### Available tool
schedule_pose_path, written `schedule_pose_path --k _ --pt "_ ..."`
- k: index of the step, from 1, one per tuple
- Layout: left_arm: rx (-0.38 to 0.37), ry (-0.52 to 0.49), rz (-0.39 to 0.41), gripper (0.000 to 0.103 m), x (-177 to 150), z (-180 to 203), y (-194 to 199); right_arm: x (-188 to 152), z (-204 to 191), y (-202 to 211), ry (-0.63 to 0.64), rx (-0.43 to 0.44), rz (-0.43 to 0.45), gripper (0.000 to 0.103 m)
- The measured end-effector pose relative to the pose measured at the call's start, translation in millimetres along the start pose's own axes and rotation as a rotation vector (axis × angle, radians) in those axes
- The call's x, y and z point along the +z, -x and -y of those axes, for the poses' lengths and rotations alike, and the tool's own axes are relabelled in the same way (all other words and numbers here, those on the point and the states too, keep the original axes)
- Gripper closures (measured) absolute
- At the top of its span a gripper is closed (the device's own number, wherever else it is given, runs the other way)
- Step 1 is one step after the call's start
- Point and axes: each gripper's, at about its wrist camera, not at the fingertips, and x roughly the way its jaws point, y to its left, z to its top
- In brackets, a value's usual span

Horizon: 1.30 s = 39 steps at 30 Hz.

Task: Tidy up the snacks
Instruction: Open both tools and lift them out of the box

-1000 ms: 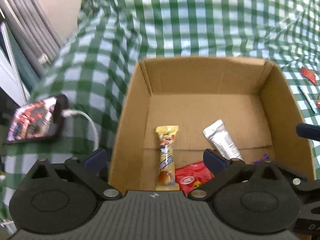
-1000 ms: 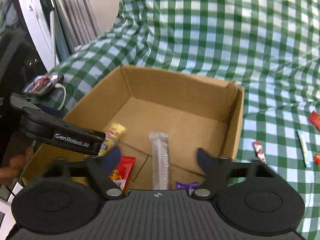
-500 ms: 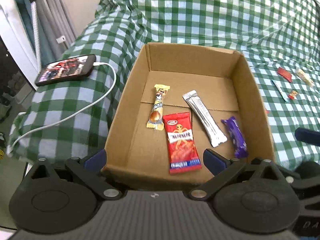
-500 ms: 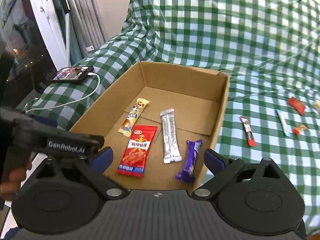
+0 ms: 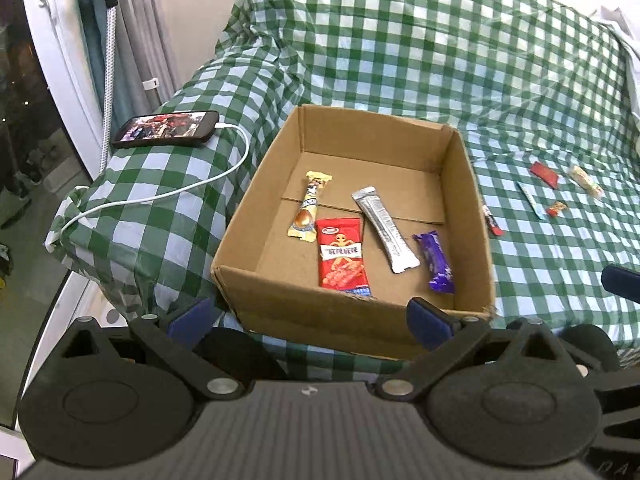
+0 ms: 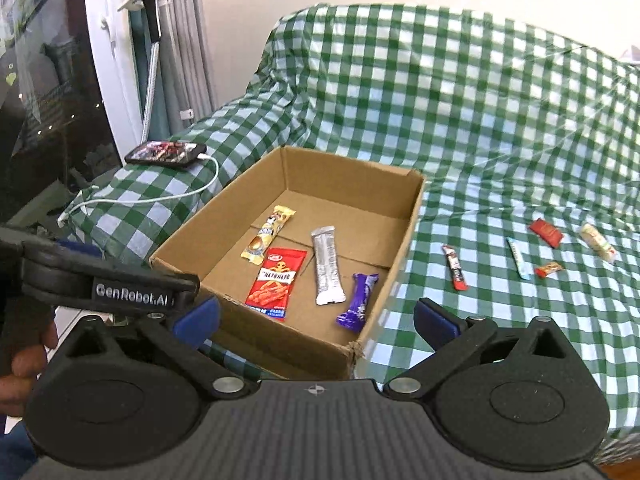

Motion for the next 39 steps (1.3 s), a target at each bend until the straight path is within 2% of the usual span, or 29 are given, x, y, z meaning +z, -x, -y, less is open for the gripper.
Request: schedule_pose_path --k 8,17,28,39 --pt "0.016 -0.009 0.052 0.0 -11.5 3.6 29.0 -10.4 -4.4 30.3 0.025 -0.006 0.067 0.001" --pt "0.02 -0.009 0.074 0.0 -14.9 4.7 42.4 -13.4 -8.3 44.8 0.037 -0.006 0.105 0.001" --pt "0.022 -0.015 0.065 0.0 -15.9 6.0 41.6 -15.8 -6.0 46.9 0.034 -0.005 0.105 0.001" --pt "0.022 -0.034 0.024 0.0 -14.3 8.0 26.5 -19.1 -1.0 35.6 0.012 0.007 0.066 0.001"
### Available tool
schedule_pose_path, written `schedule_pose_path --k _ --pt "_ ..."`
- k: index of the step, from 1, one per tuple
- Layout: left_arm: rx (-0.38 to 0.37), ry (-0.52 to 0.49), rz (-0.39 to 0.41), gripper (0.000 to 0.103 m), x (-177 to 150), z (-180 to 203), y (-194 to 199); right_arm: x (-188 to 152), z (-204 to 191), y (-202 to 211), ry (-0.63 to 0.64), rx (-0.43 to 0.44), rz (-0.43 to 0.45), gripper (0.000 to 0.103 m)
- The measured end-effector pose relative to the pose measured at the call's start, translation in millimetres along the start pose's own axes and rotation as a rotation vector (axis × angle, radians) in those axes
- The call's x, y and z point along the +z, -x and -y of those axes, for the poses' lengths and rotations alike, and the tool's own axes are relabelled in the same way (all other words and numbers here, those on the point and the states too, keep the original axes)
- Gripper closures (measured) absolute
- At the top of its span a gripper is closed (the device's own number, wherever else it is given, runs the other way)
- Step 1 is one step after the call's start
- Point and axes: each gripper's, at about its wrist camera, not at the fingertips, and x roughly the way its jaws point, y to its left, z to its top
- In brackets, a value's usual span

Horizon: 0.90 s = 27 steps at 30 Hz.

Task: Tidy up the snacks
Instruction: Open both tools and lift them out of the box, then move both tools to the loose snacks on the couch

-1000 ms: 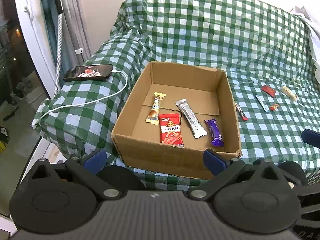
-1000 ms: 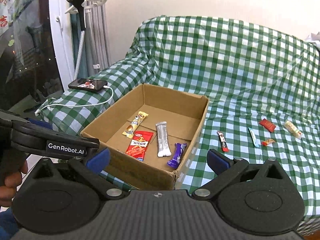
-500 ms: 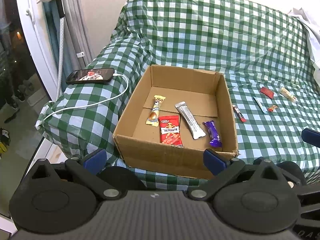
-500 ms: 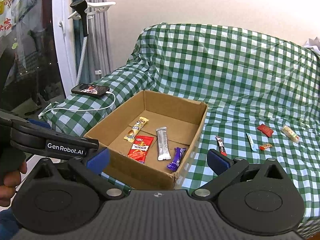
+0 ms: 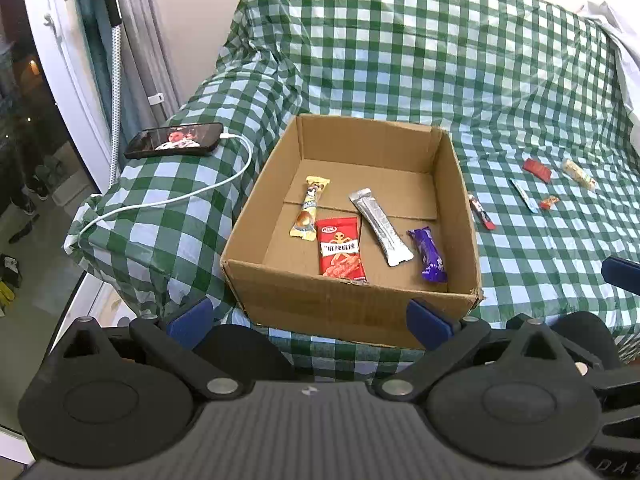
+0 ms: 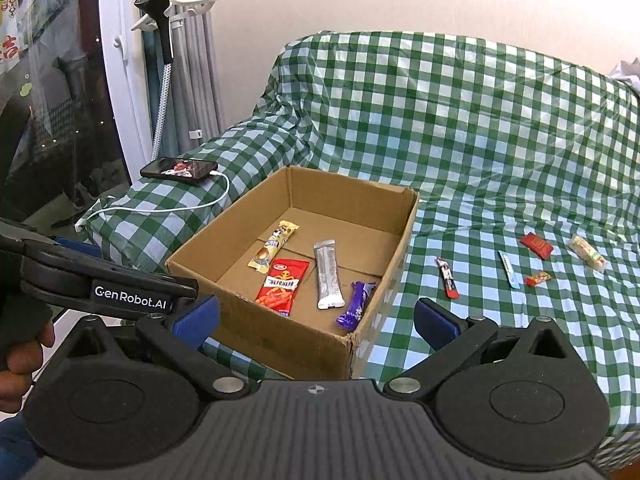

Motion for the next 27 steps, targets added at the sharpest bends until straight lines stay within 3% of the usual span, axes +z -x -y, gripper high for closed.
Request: schedule_pose_path --k 8,15,20,27 --pt "0.012 -0.051 -0.038 0.0 5.4 13.9 -16.5 -2.9 13.5 -15.8 -0.04 0.015 -0.037 0.001" --pt "-0.009 -0.105 -0.084 0.0 20.7 48.7 -35.0 -10.1 44.8 -27.3 -0.134 0.004 -0.057 0.001" --pt "-0.082 -0.14 -0.123 0.0 45.1 91.1 -52.4 -14.9 87.5 -34.1 -0.222 -0.054 -0.062 0.001" --pt "-0.193 -0.209 -0.176 0.0 84.5 170.0 -87.9 -25.0 173.4 -46.8 -0.356 -0.202 -0.07 0.001"
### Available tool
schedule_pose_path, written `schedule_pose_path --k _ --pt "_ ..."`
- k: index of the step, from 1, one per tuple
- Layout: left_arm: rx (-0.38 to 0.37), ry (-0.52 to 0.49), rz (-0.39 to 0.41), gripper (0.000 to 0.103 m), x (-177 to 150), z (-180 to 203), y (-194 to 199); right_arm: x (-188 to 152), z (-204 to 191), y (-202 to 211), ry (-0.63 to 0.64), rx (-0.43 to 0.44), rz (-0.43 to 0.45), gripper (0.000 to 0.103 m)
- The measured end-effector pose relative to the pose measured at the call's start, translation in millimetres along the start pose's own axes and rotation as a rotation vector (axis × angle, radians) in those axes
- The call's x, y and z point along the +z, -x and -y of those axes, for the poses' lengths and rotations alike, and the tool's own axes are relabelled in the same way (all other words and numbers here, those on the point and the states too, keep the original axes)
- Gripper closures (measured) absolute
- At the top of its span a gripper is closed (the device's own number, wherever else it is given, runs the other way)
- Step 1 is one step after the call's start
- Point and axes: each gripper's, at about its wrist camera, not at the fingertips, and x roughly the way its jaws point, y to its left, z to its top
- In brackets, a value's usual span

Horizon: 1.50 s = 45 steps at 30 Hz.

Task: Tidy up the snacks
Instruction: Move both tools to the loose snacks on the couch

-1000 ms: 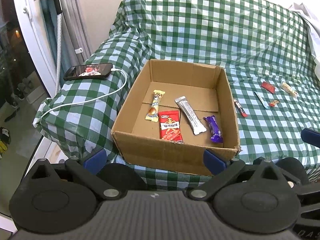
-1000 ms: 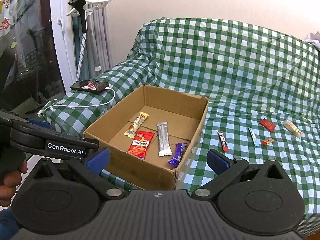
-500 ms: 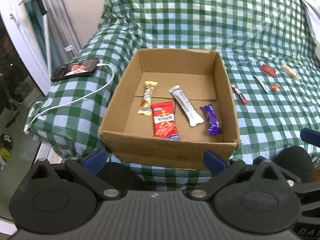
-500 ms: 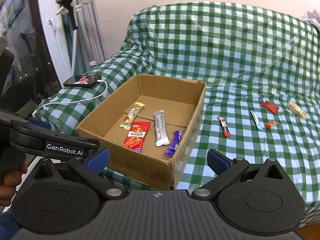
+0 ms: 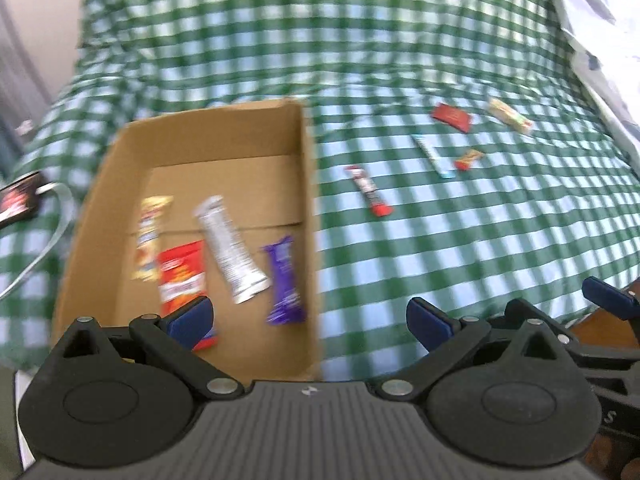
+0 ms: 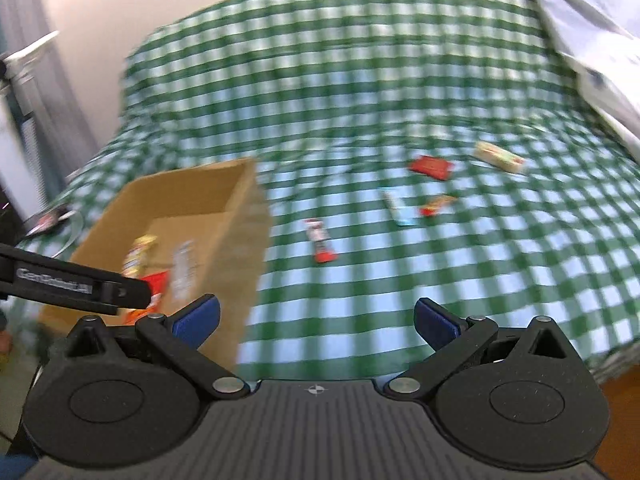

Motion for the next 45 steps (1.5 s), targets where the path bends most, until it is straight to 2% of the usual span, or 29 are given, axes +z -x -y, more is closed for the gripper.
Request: schedule_pose_path --k 4,8,16,17,18,21,23,25,28,29,30,31,32,36,37,38,39,40,41,43,45 --pt "-0.032 -0.014 -0.035 0.0 35.1 35.4 -39.8 14.2 45.0 -26.3 -0.054 -0.09 0.009 0.001" --pt "-0.013 -0.011 -0.073 0.0 71.1 62.4 -95.5 29.8 86.1 -63.9 -0.124 -0.156 0.006 0.001" --pt "0.044 0.053 -0.128 0.0 123.6 76.7 -209.5 60.3 140.3 -166.8 -0.24 -0.224 -0.017 0.001" --pt "0.069 0.058 -0.128 0.0 127.5 77.5 -221.2 65.8 145.9 -183.2 -0.247 -0.225 -0.02 0.001" --pt "0.128 0.034 -0.087 0.0 130.3 82.1 -228.1 69.2 148.8 -196.1 -0.248 -0.228 -0.024 0.001" --pt "0.173 -0.072 -0.018 0.0 138.3 97.3 -247.0 80.4 152.3 -237.6 -0.23 -0.244 -0.028 0.001" --pt "0.144 -0.094 -0.041 0.0 143.6 104.0 -260.6 87.4 154.8 -264.8 -0.207 -0.257 -0.04 0.001" --pt "0.098 -0.061 -0.072 0.0 145.0 106.7 -272.8 91.6 157.2 -287.3 -0.196 -0.277 -0.049 0.001" --pt "0.101 -0.038 -0.094 0.0 139.9 106.4 -292.6 92.8 160.3 -311.7 -0.185 -0.299 -0.064 0.001" --pt "0.099 -0.023 -0.124 0.0 136.5 103.5 -301.2 91.0 160.1 -319.4 -0.172 -0.304 -0.077 0.001" --pt "0.067 0.03 -0.131 0.0 133.0 95.5 -305.9 88.4 158.8 -326.0 -0.151 -0.316 -0.087 0.0" --pt "0.025 0.116 -0.14 0.0 130.4 84.0 -308.2 85.1 154.6 -328.9 -0.11 -0.332 -0.068 0.0" --pt "-0.001 0.156 -0.142 0.0 130.0 78.1 -309.2 82.1 150.6 -331.3 -0.068 -0.343 -0.053 0.0" --pt "0.011 0.152 -0.148 0.002 131.9 79.5 -307.3 78.0 145.7 -336.7 -0.026 -0.362 -0.018 0.001" --pt "0.008 0.157 -0.144 0.013 132.9 79.9 -304.4 78.3 145.0 -337.2 -0.019 -0.363 -0.017 0.002" --pt "0.006 0.163 -0.126 0.037 132.6 81.6 -300.4 78.4 143.1 -335.7 0.0 -0.348 -0.005 0.017" --pt "0.0 0.153 -0.106 0.056 133.4 83.1 -294.6 78.5 139.9 -332.6 0.031 -0.337 0.01 0.046" --pt "-0.019 0.138 -0.109 0.096 135.3 83.6 -290.9 78.7 136.5 -331.4 0.07 -0.319 0.017 0.063" --pt "-0.053 0.141 -0.129 0.094 135.3 77.7 -285.3 80.1 135.1 -331.3 0.093 -0.297 0.01 0.078" --pt "-0.097 0.186 -0.14 0.094 137.5 68.4 -272.4 81.6 134.1 -327.8 0.088 -0.282 -0.013 0.078" --pt "-0.133 0.181 -0.098 0.094 139.4 63.8 -251.2 83.0 134.6 -316.9 0.055 -0.266 -0.027 0.078"
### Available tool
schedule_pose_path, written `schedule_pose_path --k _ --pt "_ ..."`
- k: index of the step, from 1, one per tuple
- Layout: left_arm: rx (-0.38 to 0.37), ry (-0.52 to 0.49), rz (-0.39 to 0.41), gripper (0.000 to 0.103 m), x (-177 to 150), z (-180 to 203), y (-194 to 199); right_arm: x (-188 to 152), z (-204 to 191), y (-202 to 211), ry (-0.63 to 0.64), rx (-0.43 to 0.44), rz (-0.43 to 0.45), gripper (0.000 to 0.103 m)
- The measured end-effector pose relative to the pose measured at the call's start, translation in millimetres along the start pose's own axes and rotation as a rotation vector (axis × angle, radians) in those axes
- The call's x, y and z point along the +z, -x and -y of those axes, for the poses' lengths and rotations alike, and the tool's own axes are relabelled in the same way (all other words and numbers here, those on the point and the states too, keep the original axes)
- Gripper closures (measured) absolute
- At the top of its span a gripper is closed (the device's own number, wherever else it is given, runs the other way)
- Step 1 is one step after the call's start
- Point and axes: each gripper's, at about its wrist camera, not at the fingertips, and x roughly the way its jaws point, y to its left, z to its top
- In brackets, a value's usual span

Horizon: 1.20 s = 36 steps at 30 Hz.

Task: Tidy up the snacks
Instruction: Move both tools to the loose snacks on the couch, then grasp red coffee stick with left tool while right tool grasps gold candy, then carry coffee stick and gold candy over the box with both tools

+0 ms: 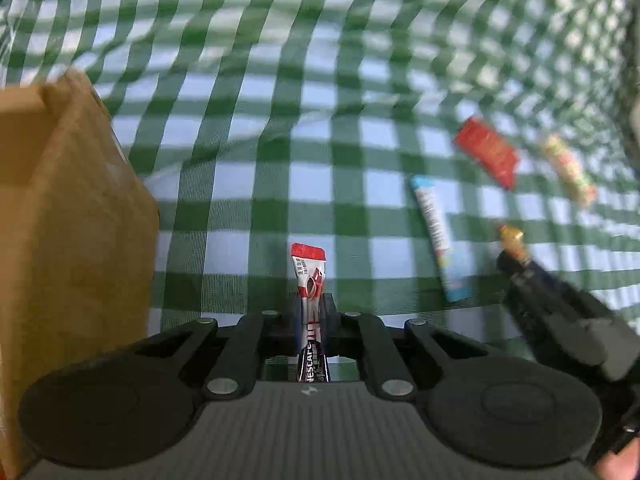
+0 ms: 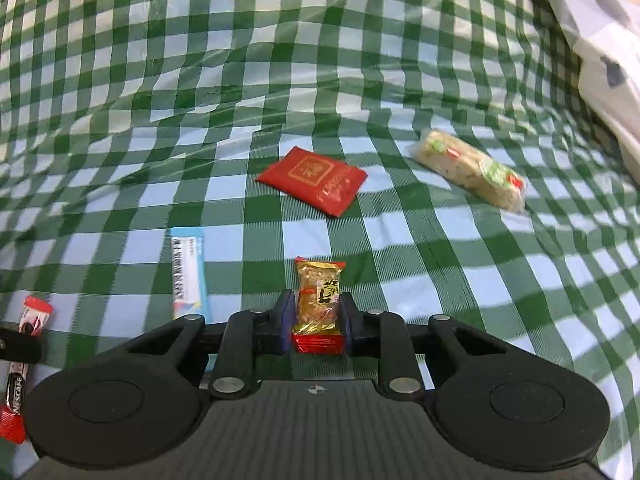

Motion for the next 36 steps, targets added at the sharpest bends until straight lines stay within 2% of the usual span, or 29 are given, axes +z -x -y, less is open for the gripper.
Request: schedule_pose_path --k 6,10,15,21,25,28,31,36 --pt "-0.087 -0.012 0.069 0.094 -9.5 -4.8 67.9 0.9 11.7 61.3 -0.079 0.001 0.057 0.078" --pt "-0.121 -0.042 0.128 0.094 -28.5 -14.5 124.0 0.5 10.0 119.3 -0.104 0.046 0.116 0.078" --pt "-0.127 -0.061 0.155 0.094 -79.4 -41.2 194.9 -10.5 -14.7 204.4 -0.069 0.162 0.166 0.078" --pt "-0.067 -0.056 0.197 0.094 -150.0 -92.7 266.4 -43.9 -63.2 299.9 0.025 0.362 0.155 0.078" --pt "-0.02 -0.01 0.193 0.094 -190.1 -133.6 298.6 -72.6 -102.3 347.9 0.096 0.476 0.103 0.078" --pt "0.004 0.014 0.217 0.094 -213.9 -155.7 315.3 -90.1 -133.7 374.9 0.164 0.525 0.072 0.078" --pt "0.001 0.033 0.241 0.094 -234.2 -170.7 330.1 -100.5 -152.6 393.9 0.23 0.537 0.069 0.078" --pt "-0.033 0.063 0.264 0.094 -252.5 -182.5 344.8 -108.1 -159.8 425.1 0.265 0.517 0.109 0.078"
